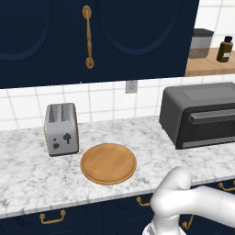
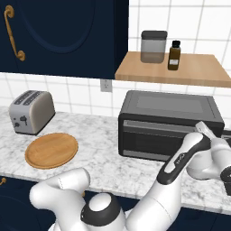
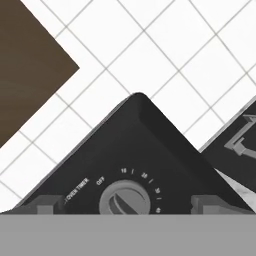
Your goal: Pick up the kebab skewer and baguette bread, and place them inside the toaster oven. Close the toaster oven door and start by setting the timer.
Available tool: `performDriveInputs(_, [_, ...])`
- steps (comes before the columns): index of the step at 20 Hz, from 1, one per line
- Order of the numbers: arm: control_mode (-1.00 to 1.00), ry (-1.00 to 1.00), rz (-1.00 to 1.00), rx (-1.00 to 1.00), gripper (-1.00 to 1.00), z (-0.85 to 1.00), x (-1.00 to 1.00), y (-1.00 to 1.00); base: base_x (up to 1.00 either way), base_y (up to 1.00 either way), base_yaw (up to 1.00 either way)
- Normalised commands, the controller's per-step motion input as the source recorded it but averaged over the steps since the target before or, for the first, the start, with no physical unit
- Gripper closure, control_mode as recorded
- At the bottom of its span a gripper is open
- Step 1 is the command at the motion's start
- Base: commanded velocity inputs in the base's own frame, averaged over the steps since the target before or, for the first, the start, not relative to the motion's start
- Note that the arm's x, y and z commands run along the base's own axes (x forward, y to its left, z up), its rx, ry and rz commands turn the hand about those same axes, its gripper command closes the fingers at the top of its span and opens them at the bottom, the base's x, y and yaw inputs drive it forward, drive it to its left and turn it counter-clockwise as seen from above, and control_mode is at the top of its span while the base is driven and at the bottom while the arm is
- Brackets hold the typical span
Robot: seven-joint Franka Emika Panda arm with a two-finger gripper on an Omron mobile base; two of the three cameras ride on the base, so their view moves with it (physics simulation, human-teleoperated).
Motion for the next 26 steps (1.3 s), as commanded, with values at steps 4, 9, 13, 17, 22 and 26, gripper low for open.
performDriveInputs(4, [-1.00, 0.00, 0.00, 0.00, -1.00, 0.00, 0.00, 0.00, 0.00, 0.00, 0.00])
performDriveInputs(9, [-1.00, 0.00, 0.00, 0.00, -1.00, 0.00, 0.00, 0.00, 0.00, 0.00, 0.00])
performDriveInputs(13, [-1.00, 0.00, 0.00, 0.00, 1.00, 0.00, 0.00, 0.00, 0.00, 0.00, 0.00])
performDriveInputs(17, [-1.00, 0.00, 0.00, 0.00, 1.00, 0.00, 0.00, 0.00, 0.00, 0.00, 0.00])
performDriveInputs(22, [-1.00, 0.00, 0.00, 0.00, 1.00, 0.00, 0.00, 0.00, 0.00, 0.00, 0.00])
performDriveInputs(26, [-1.00, 0.00, 0.00, 0.00, 1.00, 0.00, 0.00, 0.00, 0.00, 0.00, 0.00])
